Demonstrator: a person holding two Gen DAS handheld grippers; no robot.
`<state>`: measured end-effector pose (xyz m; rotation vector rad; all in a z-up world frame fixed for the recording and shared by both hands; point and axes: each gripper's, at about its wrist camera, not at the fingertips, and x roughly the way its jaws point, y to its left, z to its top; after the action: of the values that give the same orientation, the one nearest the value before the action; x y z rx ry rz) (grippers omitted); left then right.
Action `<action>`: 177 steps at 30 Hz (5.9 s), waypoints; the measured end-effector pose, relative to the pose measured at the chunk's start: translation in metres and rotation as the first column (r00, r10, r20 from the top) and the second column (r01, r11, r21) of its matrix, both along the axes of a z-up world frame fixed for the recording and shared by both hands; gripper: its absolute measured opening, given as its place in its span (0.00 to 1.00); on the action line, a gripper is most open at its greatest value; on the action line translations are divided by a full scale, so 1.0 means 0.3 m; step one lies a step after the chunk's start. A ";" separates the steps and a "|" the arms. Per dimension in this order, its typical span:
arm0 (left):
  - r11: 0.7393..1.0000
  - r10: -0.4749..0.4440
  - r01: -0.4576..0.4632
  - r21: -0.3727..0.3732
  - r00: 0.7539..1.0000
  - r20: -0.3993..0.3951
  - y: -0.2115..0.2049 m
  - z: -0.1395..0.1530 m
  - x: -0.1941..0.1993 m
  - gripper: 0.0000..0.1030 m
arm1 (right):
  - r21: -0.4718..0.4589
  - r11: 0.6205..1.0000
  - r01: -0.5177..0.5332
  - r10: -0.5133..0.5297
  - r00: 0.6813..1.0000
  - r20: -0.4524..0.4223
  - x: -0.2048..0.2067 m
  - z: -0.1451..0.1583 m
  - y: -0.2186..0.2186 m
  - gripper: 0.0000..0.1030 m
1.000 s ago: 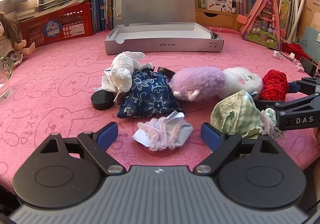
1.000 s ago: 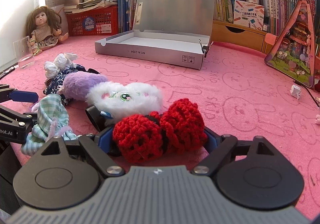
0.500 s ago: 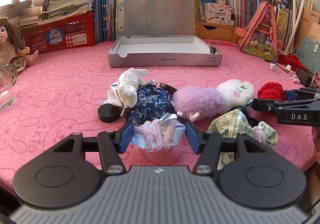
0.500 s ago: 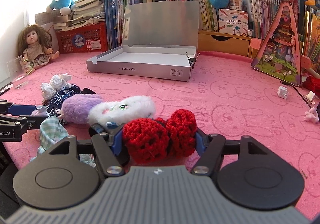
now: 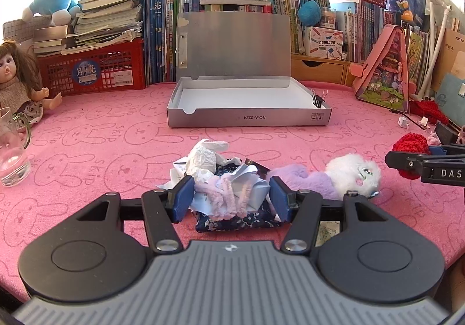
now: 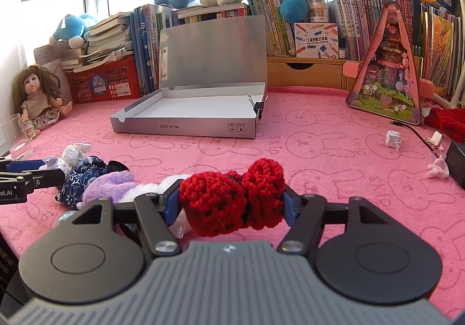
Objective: Organize objects
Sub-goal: 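Carry the paper bundle with the left gripper while the right gripper carries the red bow into the box, then open the left gripper over the box while the right gripper releases the red bow inside, then reach the left gripper to the blue floral pouch while the right gripper reaches the white plush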
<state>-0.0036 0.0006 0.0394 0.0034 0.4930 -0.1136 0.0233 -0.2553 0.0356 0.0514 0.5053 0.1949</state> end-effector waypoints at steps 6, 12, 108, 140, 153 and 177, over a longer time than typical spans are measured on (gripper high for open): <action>1.000 0.010 -0.010 -0.021 1.000 0.019 0.040 0.059 0.085 0.61 | -0.006 0.999 0.043 -0.043 0.999 0.001 0.035 0.036 -0.010 0.66; 0.999 0.021 -0.020 -0.030 0.999 0.029 0.074 0.107 0.182 0.61 | -0.002 0.998 0.062 -0.062 0.998 -0.009 0.085 0.076 -0.013 0.66; 0.994 0.039 -0.020 0.107 0.984 -0.172 0.001 -0.038 1.326 0.62 | -0.032 0.999 -0.032 0.024 0.970 -0.244 1.104 -0.028 0.263 0.70; 0.995 -0.032 0.035 0.096 0.999 -0.028 -0.001 0.197 0.634 0.91 | -0.110 0.993 -0.033 0.024 0.996 -0.082 0.492 0.209 0.219 0.91; 0.999 -0.048 0.049 0.021 0.998 -0.041 0.050 0.143 0.461 0.92 | -0.093 0.994 -0.049 0.039 0.994 -0.100 0.367 0.157 0.183 0.91; 0.998 -0.016 0.018 0.068 0.999 -0.038 0.088 -0.017 0.195 0.92 | -0.062 0.992 -0.106 0.097 0.986 -0.133 0.165 -0.021 0.177 0.94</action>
<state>0.0548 0.0269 0.0343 0.0720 0.5341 -0.1135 0.0728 -0.2023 0.0294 -0.0296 0.6447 0.2754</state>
